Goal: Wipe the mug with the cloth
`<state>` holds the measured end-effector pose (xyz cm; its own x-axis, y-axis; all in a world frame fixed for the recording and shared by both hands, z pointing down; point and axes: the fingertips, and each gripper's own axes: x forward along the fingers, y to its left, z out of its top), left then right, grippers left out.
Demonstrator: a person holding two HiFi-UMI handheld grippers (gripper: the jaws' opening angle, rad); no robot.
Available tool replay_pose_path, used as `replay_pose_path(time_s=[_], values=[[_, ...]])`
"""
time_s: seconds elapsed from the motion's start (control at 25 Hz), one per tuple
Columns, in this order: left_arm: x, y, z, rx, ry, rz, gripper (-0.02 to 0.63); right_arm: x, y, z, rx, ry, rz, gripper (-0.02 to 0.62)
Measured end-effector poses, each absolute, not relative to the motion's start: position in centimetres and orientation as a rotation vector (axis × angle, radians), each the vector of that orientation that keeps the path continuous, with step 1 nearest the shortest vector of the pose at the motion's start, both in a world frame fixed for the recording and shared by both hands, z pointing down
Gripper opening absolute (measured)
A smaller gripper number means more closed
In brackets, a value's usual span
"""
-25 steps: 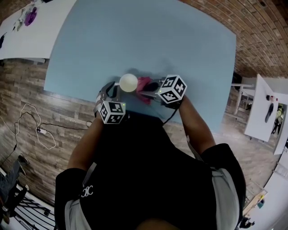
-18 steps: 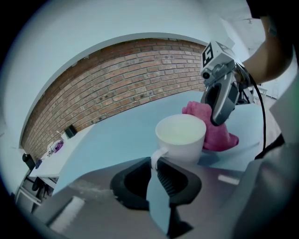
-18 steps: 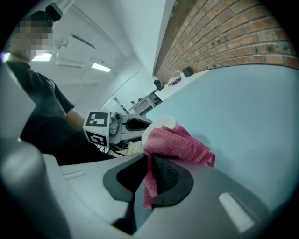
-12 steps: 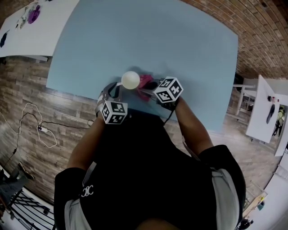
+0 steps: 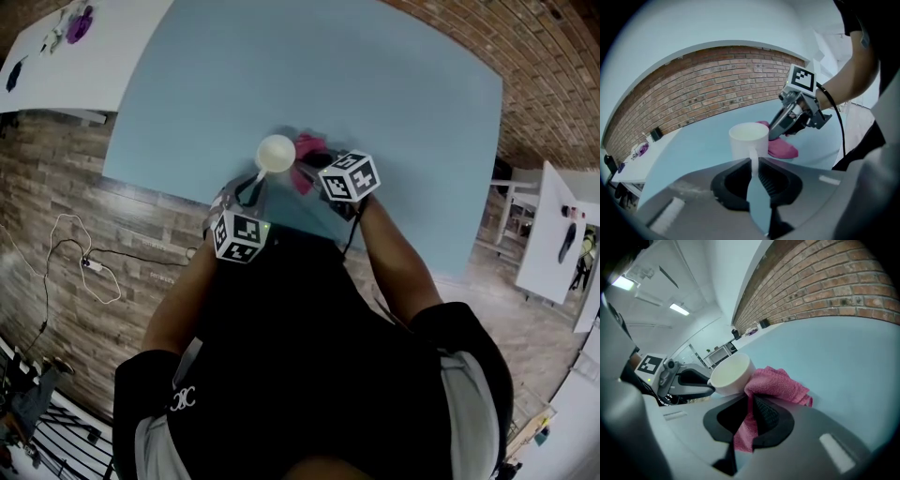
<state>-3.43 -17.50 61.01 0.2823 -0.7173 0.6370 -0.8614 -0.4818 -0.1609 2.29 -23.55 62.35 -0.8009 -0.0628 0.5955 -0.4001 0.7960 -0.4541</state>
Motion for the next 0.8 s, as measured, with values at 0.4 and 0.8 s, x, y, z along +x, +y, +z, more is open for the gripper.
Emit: replay_pose_path(time_s=[0.4,0.8], values=[[-2.6,-16.9,62.3,2.268,-1.33,0.849,0.054,0.9,-23.9,61.9,0.365,-2.43,0.771,0.041],[-3.6,-17.7,61.7,2.227,-1.336,0.761,0.054,-0.6,-20.0,60.5,0.24,-2.441,0.639,0.041]])
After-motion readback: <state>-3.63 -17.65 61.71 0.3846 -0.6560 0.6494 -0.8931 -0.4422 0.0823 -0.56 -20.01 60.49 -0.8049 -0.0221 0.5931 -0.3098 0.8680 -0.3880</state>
